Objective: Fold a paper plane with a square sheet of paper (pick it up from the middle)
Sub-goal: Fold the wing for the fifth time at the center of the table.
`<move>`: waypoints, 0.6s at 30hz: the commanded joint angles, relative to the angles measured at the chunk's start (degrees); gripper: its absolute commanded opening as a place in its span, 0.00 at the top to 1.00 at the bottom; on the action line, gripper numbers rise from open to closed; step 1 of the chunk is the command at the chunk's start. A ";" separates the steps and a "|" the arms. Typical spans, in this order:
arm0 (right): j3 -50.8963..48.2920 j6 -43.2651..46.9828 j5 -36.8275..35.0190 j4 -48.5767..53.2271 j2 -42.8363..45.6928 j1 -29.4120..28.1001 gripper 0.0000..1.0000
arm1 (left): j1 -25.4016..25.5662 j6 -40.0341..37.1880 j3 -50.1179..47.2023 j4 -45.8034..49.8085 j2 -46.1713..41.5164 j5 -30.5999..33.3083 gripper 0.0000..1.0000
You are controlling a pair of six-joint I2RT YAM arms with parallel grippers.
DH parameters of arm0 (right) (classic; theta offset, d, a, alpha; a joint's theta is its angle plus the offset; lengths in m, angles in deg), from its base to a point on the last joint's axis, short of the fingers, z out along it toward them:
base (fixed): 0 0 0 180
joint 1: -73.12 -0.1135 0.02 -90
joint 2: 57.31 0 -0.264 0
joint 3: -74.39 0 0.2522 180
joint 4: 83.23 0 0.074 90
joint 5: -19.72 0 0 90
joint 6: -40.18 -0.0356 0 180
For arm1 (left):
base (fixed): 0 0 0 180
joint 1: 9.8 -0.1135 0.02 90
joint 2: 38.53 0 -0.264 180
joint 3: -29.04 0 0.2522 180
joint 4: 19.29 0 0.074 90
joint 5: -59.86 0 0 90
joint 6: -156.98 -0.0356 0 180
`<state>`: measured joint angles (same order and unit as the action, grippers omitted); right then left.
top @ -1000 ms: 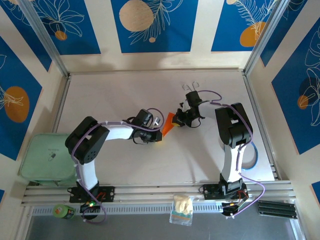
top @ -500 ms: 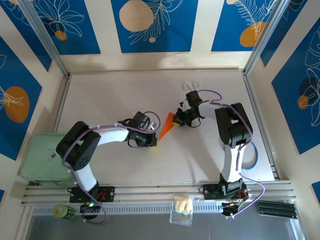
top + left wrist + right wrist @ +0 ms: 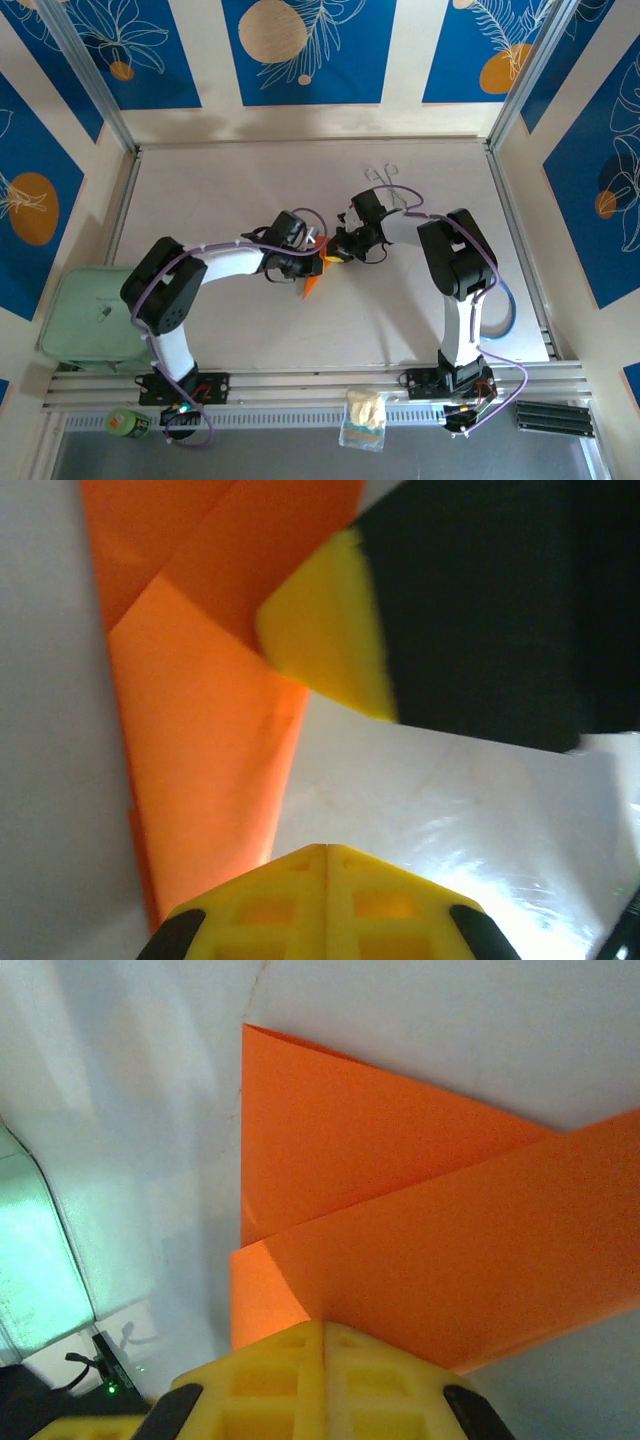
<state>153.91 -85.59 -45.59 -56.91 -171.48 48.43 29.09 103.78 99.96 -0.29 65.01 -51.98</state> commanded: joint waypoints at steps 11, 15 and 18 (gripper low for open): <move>-0.72 0.19 -3.74 -3.75 -1.41 4.20 0.97 | -0.20 -0.01 -2.19 4.43 3.46 2.30 1.00; 1.17 -0.79 -4.49 -4.18 -2.52 7.02 0.97 | -0.22 0.06 -3.52 4.34 3.34 2.16 1.00; 3.51 -0.73 -5.85 -2.79 -3.09 8.46 0.97 | -0.27 0.19 -3.67 4.17 2.95 2.23 1.00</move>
<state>155.09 -85.90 -48.11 -59.95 -172.90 55.42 29.09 104.00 98.70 -0.86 67.03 -51.07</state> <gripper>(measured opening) 0.048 0.060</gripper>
